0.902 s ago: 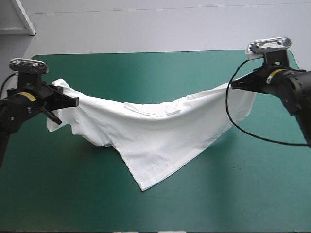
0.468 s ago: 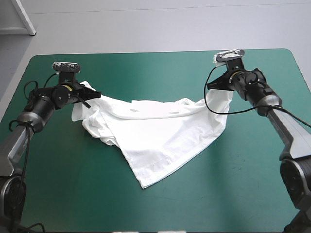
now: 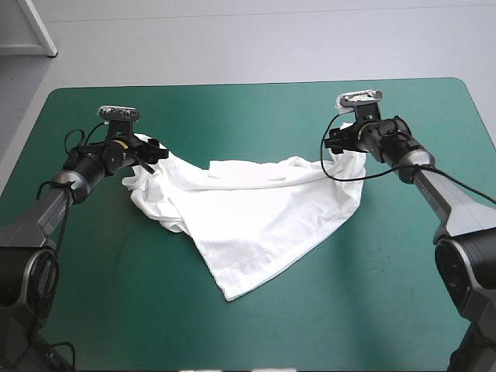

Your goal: Fold the cloth

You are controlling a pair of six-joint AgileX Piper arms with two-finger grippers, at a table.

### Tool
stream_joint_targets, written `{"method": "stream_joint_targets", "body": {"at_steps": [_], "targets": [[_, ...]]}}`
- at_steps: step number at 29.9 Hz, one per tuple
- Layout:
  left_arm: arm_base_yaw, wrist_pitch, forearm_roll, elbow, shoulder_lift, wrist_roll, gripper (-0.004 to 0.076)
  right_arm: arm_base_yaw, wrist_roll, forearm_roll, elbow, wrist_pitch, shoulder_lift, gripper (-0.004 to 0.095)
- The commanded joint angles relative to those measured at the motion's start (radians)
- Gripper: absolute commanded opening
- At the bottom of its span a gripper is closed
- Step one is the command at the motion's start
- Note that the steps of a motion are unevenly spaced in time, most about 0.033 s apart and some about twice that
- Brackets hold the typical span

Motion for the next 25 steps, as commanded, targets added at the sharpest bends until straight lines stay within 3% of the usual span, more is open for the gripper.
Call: {"method": "stream_joint_targets", "body": {"at_steps": [1,4,10,13,17,20,25], "targets": [[-0.001,0.040,-0.011,-0.047,-0.122,-0.003,0.0664,-0.002,0.017,-0.022,-0.028,0.022,-0.146,0.0902],[-0.001,0.157,-0.011,-0.055,-0.206,-0.003,0.0652,-0.002,0.015,-0.005,-0.028,0.110,-0.238,0.0855],[-0.001,0.462,-0.011,-0.055,-0.361,-0.065,0.0652,-0.002,-0.004,0.037,-0.020,0.408,-0.401,0.0796],[-0.001,0.558,-0.004,-0.055,-0.402,-0.097,0.0652,-0.002,-0.049,0.068,0.001,0.524,-0.451,0.0772],[0.000,0.578,0.016,-0.055,-0.416,-0.103,0.0652,-0.002,-0.089,0.085,0.056,0.565,-0.498,0.0732],[0.000,0.537,0.077,-0.055,-0.408,-0.142,0.0652,-0.002,-0.089,0.094,0.109,0.576,-0.513,0.0724],[0.026,0.413,0.124,-0.055,-0.344,-0.186,0.0651,0.000,-0.189,0.289,0.172,0.603,-0.514,0.0724]]}}
